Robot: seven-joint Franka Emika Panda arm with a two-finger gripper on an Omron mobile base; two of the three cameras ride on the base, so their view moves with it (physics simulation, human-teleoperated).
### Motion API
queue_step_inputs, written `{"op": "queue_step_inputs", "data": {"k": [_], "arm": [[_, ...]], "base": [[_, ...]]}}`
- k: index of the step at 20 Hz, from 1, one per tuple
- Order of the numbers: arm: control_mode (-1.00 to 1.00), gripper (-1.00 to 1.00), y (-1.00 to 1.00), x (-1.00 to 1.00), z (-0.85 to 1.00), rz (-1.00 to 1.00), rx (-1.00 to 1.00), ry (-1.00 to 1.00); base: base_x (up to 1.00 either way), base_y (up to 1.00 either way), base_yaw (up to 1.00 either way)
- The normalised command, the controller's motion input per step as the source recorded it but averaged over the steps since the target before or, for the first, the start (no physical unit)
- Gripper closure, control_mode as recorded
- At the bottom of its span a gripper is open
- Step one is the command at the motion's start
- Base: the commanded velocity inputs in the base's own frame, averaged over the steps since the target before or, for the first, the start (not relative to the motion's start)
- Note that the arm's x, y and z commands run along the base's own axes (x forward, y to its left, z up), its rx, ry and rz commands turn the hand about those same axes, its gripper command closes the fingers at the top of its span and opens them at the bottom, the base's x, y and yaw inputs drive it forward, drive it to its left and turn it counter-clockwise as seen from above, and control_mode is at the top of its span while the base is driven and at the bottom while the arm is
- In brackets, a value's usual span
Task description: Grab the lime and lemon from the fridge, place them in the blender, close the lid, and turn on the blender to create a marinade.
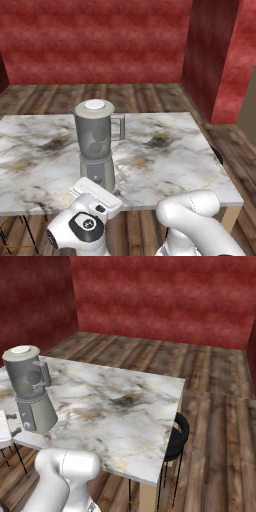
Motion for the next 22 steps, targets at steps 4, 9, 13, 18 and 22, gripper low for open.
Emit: {"op": "queue_step_inputs", "data": {"k": [4, 9, 13, 18, 22], "arm": [[-1.00, -1.00, 0.00, 0.28, -0.31, -0.01, 0.00, 0.00], [-1.00, -1.00, 0.00, 0.32, -0.23, -0.01, 0.00, 0.00], [-1.00, -1.00, 0.08, 0.27, -0.25, 0.00, 0.00, 0.00], [-1.00, -1.00, 0.28, 0.22, -0.24, 0.00, 0.00, 0.00], [-1.00, -1.00, 0.25, 0.21, -0.24, 0.00, 0.00, 0.00]], "base": [[0.00, 0.00, 0.00], [0.00, 0.00, 0.00], [0.00, 0.00, 0.00], [0.00, 0.00, 0.00], [0.00, 0.00, 0.00]]}}
